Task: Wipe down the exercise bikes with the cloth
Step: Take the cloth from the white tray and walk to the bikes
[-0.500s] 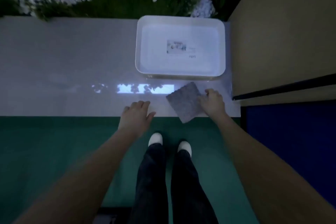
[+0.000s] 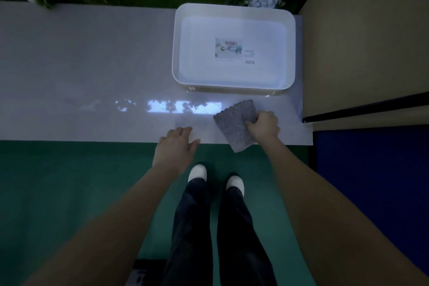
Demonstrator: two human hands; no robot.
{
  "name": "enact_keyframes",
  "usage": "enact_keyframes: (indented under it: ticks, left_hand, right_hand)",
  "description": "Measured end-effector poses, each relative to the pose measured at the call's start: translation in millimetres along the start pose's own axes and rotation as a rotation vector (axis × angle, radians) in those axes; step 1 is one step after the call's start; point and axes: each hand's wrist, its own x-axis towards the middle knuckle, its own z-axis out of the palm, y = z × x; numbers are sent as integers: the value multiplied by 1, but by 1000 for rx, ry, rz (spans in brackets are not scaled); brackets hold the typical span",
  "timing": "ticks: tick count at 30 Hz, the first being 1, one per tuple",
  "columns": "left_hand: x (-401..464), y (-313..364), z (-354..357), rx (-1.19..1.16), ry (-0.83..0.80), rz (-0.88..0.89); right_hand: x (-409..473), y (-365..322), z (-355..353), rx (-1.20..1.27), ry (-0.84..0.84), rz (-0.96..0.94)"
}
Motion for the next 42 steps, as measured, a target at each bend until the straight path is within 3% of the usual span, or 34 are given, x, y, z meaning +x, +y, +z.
enact_keyframes:
  ticks: [3, 6, 16, 19, 21, 23, 32, 42]
  left_hand:
    - [-2, 4, -3, -36, 20, 10]
    - [-6, 6, -7, -145, 31, 4]
    - [-37, 32, -62, -801, -14, -188]
    - [-44, 42, -89, -1230, -123, -267]
    - [-52, 48, -107, -1577, -207, -206]
    - [-64, 56, -127, -1748, -216, -141]
    - [-113, 107, -168, -1309, -12, 113]
    - [-164, 188, -146, -838, -60, 526]
  right_hand:
    - [-2, -1, -6, 40, -21, -16]
    - [-11, -6, -13, 274, -52, -14]
    - [-101, -66, -72, 756, -32, -125]
    - [-138, -83, -97, 963, -93, -199]
    - [-161, -89, -114, 1040, -89, -230]
    - [-179, -89, -127, 1040, -39, -255]
    - [-243, -49, -153, 829, 382, -103]
    - [-322, 28, -162, 767, 754, -39]
